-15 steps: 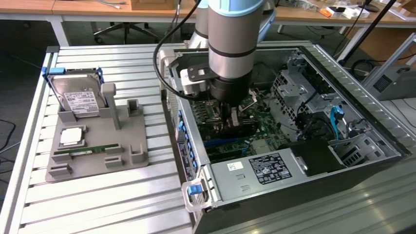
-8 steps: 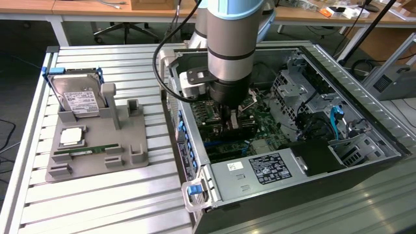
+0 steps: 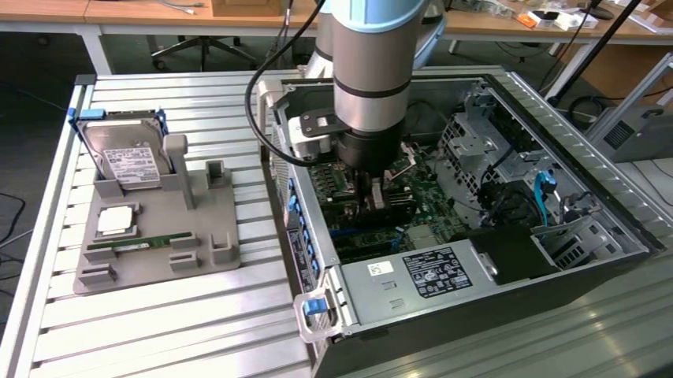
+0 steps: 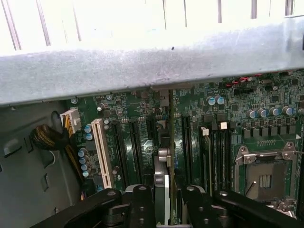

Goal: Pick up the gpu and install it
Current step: 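Insert the gpu into the slot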

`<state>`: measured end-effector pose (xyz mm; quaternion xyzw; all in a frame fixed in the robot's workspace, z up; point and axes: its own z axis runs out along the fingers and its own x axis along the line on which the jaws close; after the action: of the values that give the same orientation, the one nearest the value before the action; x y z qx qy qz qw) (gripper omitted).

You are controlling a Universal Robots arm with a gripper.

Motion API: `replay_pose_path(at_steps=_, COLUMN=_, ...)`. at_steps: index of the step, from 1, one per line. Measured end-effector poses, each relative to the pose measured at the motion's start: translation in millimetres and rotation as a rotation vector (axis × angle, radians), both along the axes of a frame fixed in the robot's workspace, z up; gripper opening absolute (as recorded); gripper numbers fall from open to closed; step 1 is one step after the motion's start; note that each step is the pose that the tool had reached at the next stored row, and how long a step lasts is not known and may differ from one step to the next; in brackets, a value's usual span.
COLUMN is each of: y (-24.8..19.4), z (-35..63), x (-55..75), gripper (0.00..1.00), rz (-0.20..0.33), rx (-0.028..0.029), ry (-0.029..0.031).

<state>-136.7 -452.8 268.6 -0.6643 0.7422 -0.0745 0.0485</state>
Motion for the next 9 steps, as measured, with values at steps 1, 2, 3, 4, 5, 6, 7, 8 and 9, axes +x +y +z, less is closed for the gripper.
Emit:
replay_pose_path(at_steps=1, y=0.0, z=-0.3, x=-0.3, gripper=0.27, rz=0.0, rx=-0.0001, ry=0.0)
replay_pose_path(at_steps=2, y=0.0, z=-0.4, x=-0.3, gripper=0.27, rz=0.0, rx=-0.0001, ry=0.0001)
replay_pose_path(at_steps=3, y=0.0, z=-0.5, x=-0.3, gripper=0.27, rz=0.0, rx=0.0, ry=0.0)
replay_pose_path(at_steps=4, y=0.0, z=-0.6, x=-0.3, gripper=0.27, rz=0.0, rx=0.0, ry=0.0)
replay_pose_path(at_steps=5, y=0.0, z=-1.0, x=-0.3, gripper=0.27, rz=0.0, rx=0.0, ry=0.0)
replay_pose_path(at_steps=6, y=0.0, z=-1.2, x=-0.6, gripper=0.27, rz=0.0, rx=0.0, ry=0.0)
replay_pose_path(at_steps=7, y=0.0, z=-1.6, x=-0.8, gripper=0.27, rz=0.001, rx=0.0002, ry=0.0)
replay_pose_path(at_steps=8, y=0.0, z=-1.8, x=-0.9, gripper=0.27, rz=0.001, rx=0.0002, ry=0.0)
replay_pose_path(at_steps=9, y=0.0, z=-2.0, x=-1.0, gripper=0.27, rz=0.002, rx=0.0003, ry=0.0)
